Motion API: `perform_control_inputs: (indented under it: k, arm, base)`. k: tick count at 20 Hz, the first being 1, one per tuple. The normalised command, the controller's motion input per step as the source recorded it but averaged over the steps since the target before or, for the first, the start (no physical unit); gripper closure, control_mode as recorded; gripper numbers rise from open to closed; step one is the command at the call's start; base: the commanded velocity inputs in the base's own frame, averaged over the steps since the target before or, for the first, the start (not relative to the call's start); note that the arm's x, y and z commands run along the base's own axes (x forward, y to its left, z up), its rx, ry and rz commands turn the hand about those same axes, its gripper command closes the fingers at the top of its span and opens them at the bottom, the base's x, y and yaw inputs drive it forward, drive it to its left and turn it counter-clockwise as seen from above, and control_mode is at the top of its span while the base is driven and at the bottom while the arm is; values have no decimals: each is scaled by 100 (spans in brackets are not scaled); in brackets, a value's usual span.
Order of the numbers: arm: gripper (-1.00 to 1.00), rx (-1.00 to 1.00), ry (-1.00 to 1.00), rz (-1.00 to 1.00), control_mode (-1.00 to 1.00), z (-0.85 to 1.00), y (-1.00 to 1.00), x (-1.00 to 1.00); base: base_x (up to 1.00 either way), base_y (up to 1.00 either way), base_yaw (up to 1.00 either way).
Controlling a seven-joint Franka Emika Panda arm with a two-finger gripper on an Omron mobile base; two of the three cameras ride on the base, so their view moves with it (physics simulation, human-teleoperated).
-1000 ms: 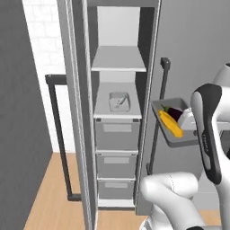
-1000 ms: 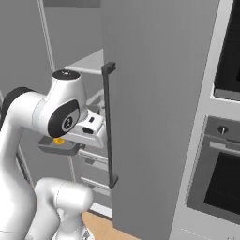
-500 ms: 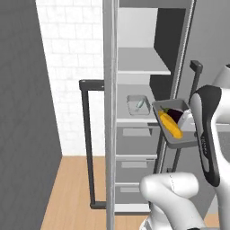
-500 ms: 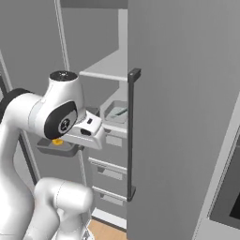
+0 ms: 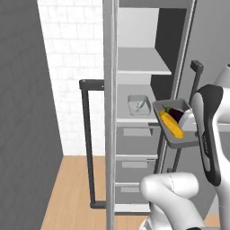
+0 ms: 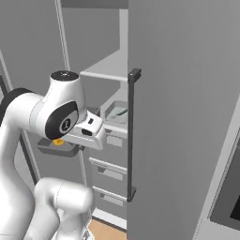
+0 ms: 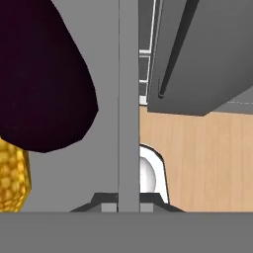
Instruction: Take the meat container that has the fish and place it on the second highest rack of the freezer. Then take the vegetable container that has the corn and eggplant and place it on the highest rack of the freezer.
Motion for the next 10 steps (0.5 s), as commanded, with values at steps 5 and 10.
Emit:
perform_control_inputs:
  k: [5, 10]
  arm:
    - [100, 0, 0, 0, 100, 0, 0, 0]
    - [100, 0, 0, 0, 100, 0, 0, 0]
  base:
    - [52, -26, -11]
    - [36, -40, -31]
